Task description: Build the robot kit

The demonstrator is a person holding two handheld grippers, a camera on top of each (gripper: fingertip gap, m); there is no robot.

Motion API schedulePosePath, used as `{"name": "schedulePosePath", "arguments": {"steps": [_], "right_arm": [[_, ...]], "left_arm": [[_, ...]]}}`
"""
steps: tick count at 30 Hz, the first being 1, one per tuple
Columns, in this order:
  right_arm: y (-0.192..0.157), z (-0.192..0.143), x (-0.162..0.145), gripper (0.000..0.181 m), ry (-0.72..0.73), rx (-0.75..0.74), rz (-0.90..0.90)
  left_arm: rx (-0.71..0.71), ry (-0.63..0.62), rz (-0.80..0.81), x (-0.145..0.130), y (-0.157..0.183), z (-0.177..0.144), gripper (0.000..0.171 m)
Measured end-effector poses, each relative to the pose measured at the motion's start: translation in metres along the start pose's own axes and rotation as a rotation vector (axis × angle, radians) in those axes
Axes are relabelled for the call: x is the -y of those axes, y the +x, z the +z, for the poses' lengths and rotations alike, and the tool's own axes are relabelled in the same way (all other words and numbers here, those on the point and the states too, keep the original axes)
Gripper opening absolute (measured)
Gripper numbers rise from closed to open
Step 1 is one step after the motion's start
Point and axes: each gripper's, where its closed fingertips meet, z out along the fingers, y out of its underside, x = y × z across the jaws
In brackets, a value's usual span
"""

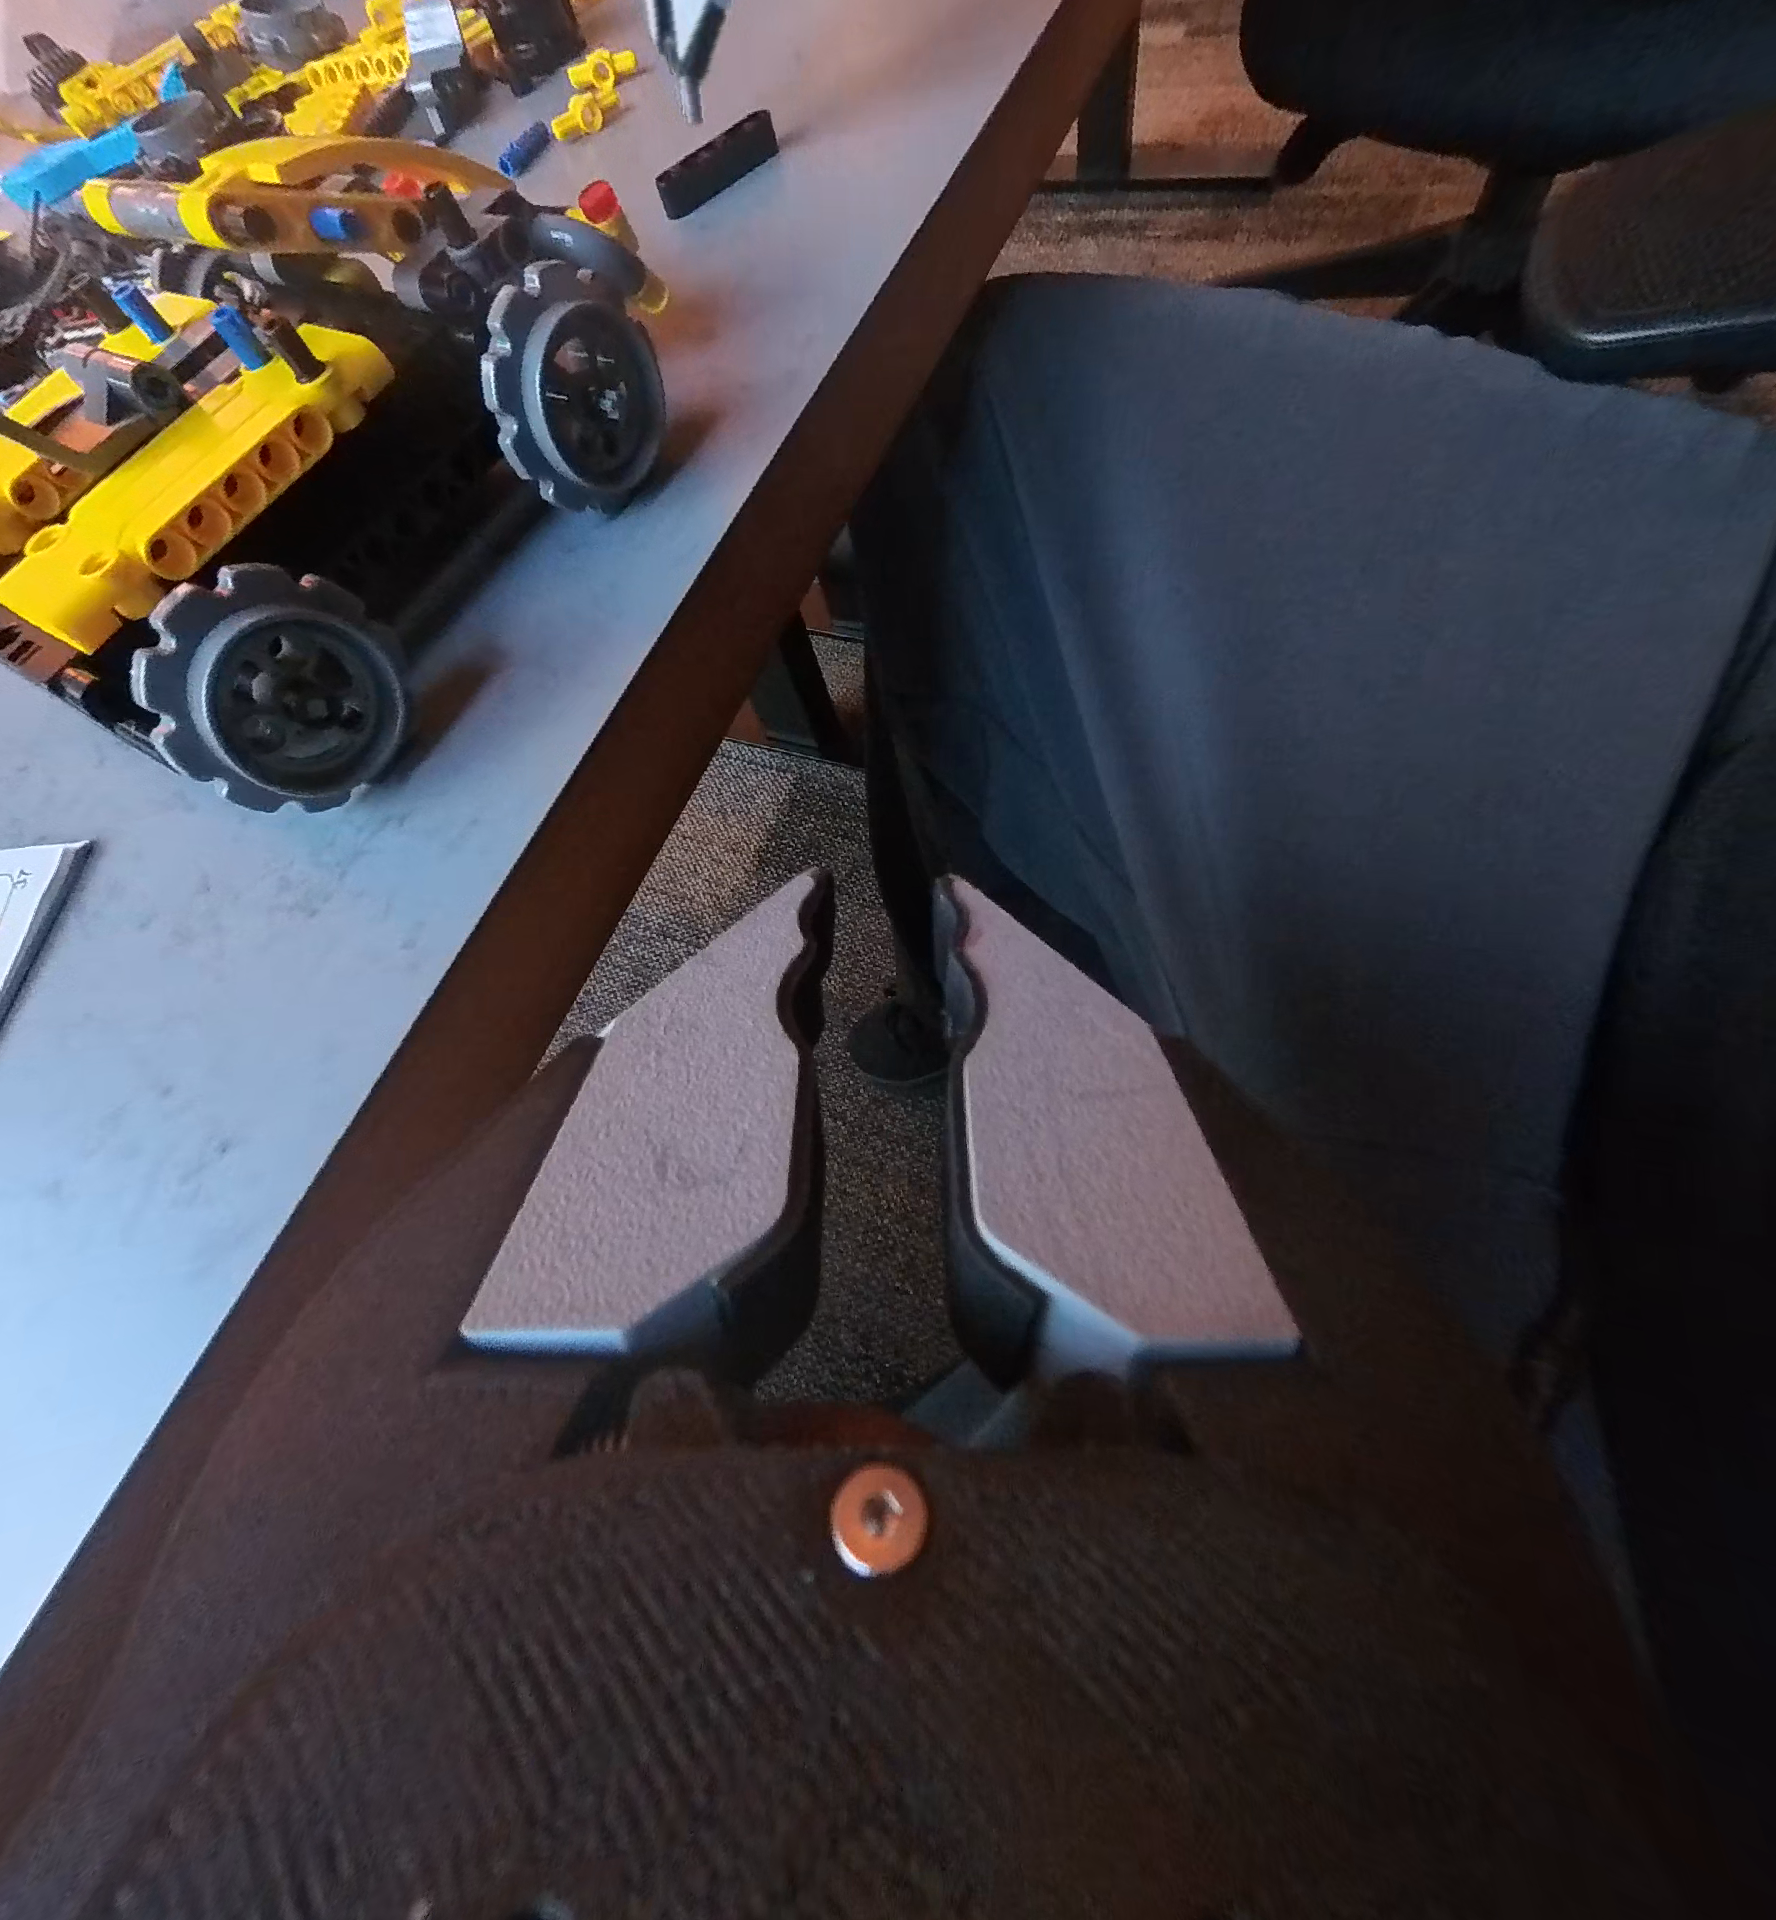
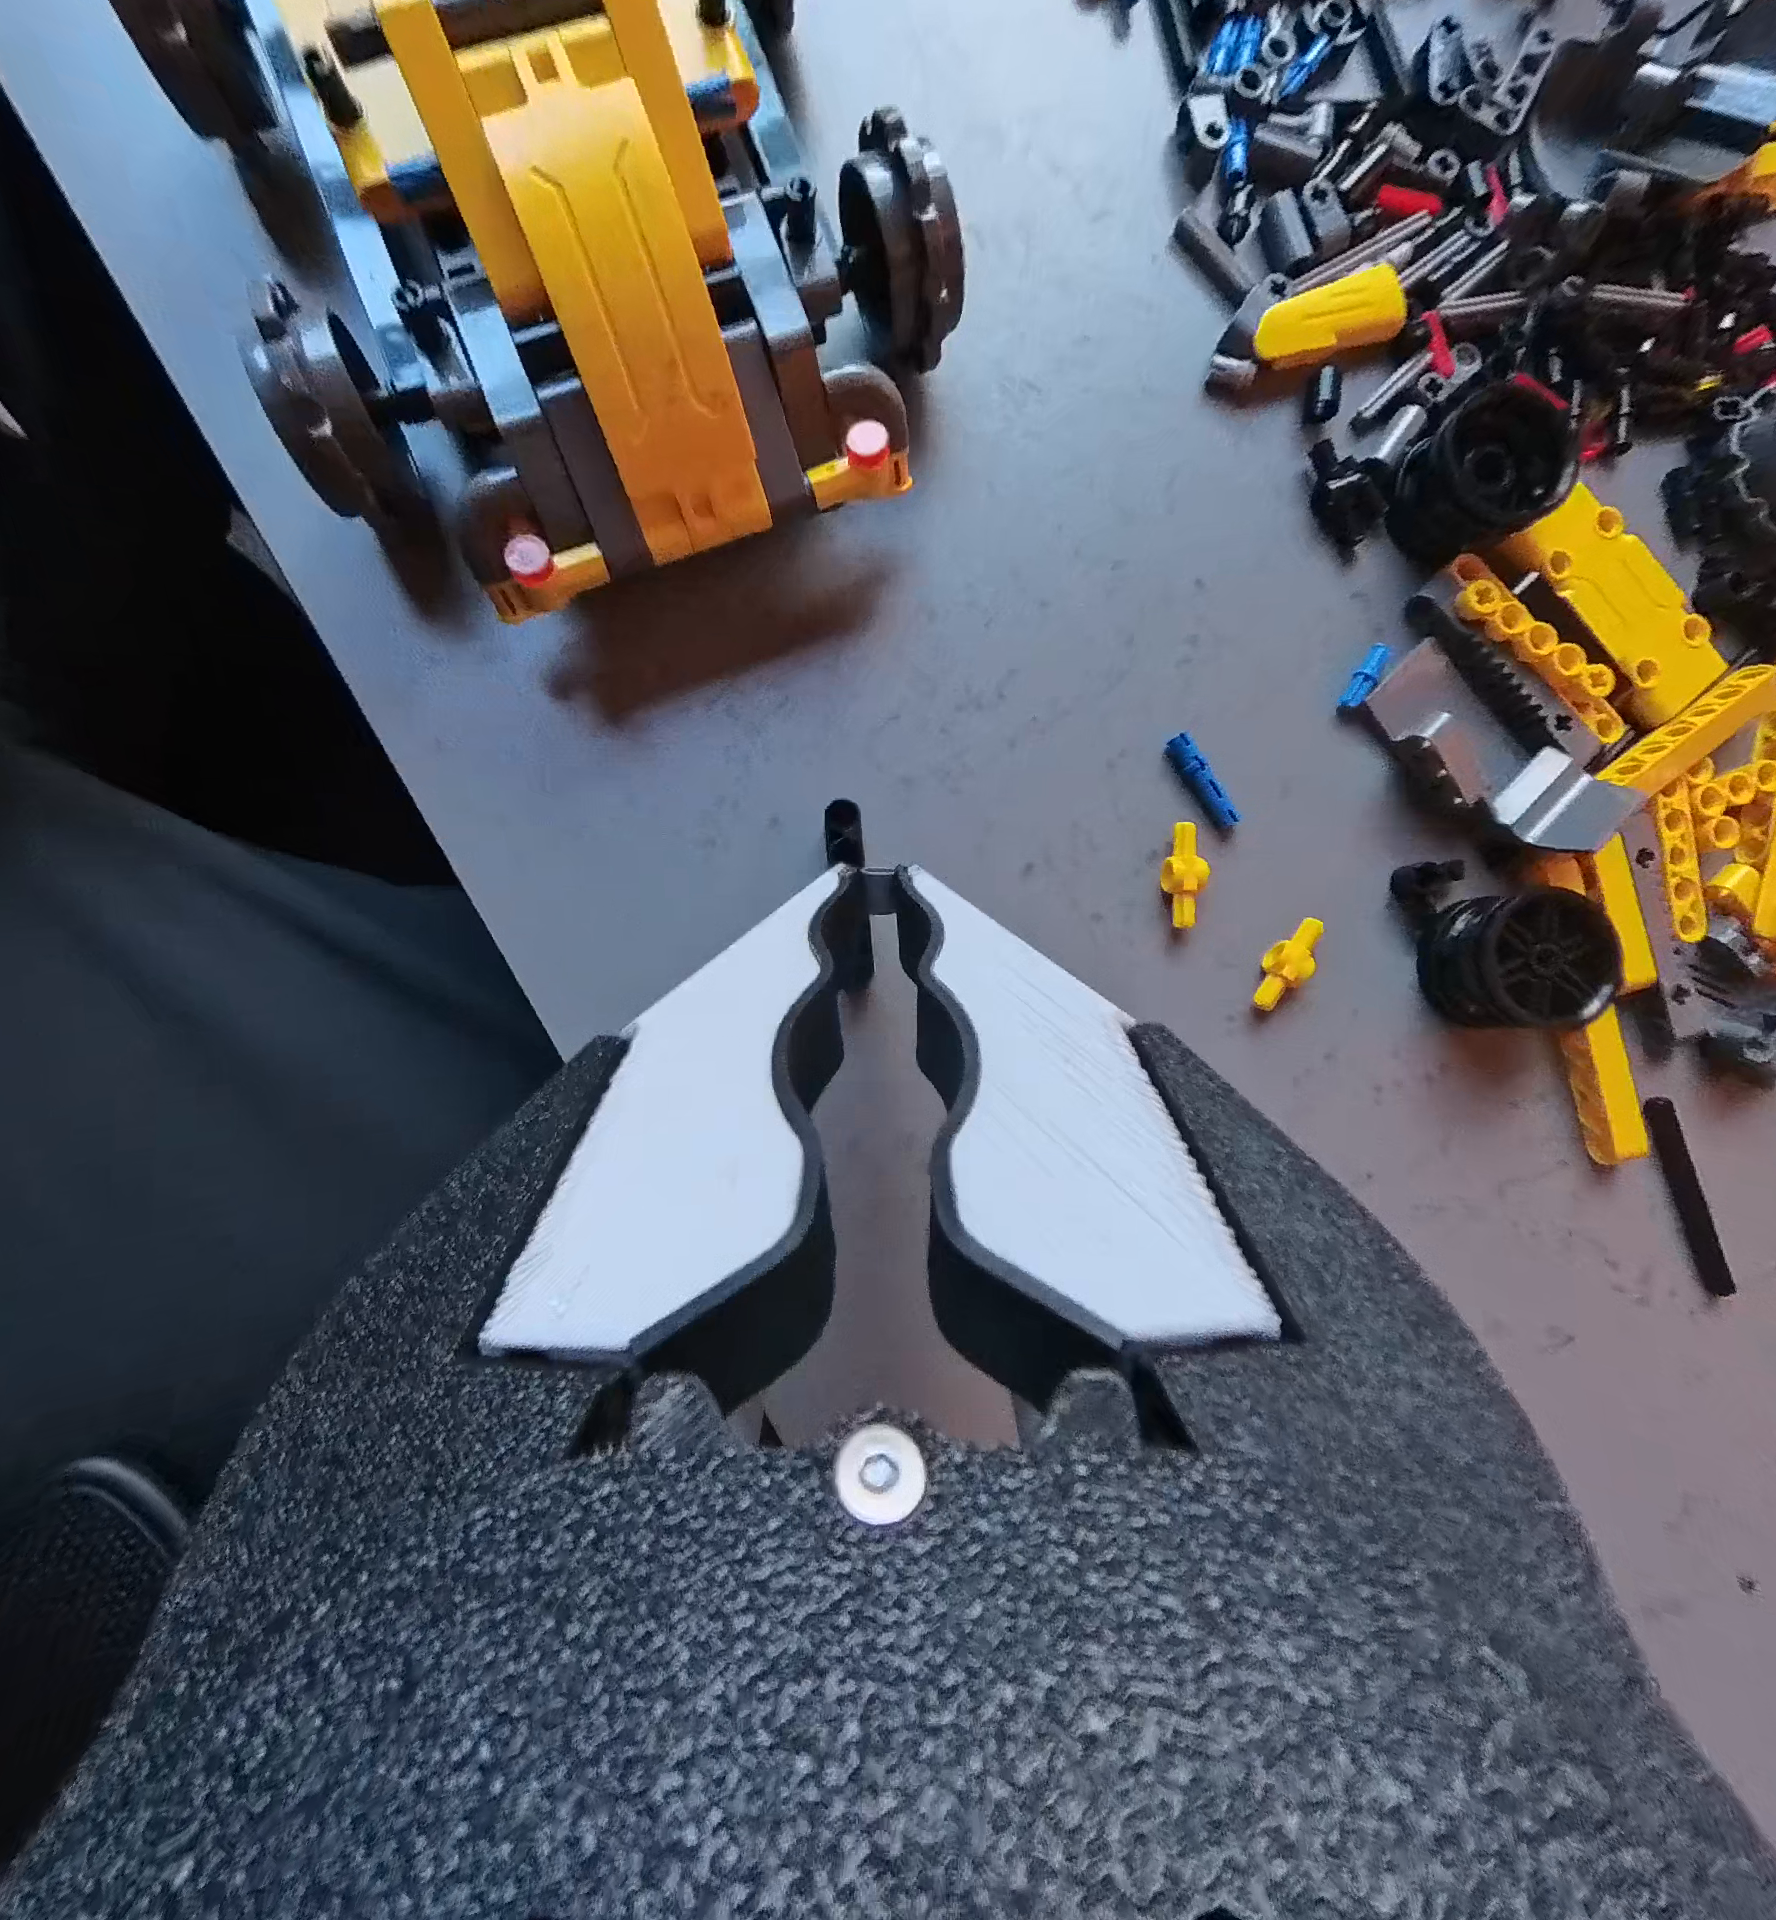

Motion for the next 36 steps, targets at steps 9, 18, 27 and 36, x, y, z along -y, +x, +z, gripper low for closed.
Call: {"name": "schedulePosePath", "arguments": {"steps": [9,18,27,36], "right_arm": [[-0.0019,0.0021,-0.0027,0.005,-0.133,0.003,-0.079],[-0.0032,0.0036,-0.0018,0.005,-0.201,-0.015,-0.148],[-0.0062,0.0057,-0.0010,0.005,-0.221,-0.011,-0.167],[-0.0041,0.0058,-0.0010,0.005,-0.279,-0.073,-0.260]], "left_arm": [[-0.009,0.003,0.000,-0.0001,0.0021,-0.0001,0.016],[-0.012,0.007,0.005,0.0009,0.0033,-0.0009,0.015],[-0.014,0.004,0.013,0.0006,0.0051,-0.0003,0.016],[-0.017,0.005,0.009,0.0011,0.0053,-0.0005,0.015]]}}
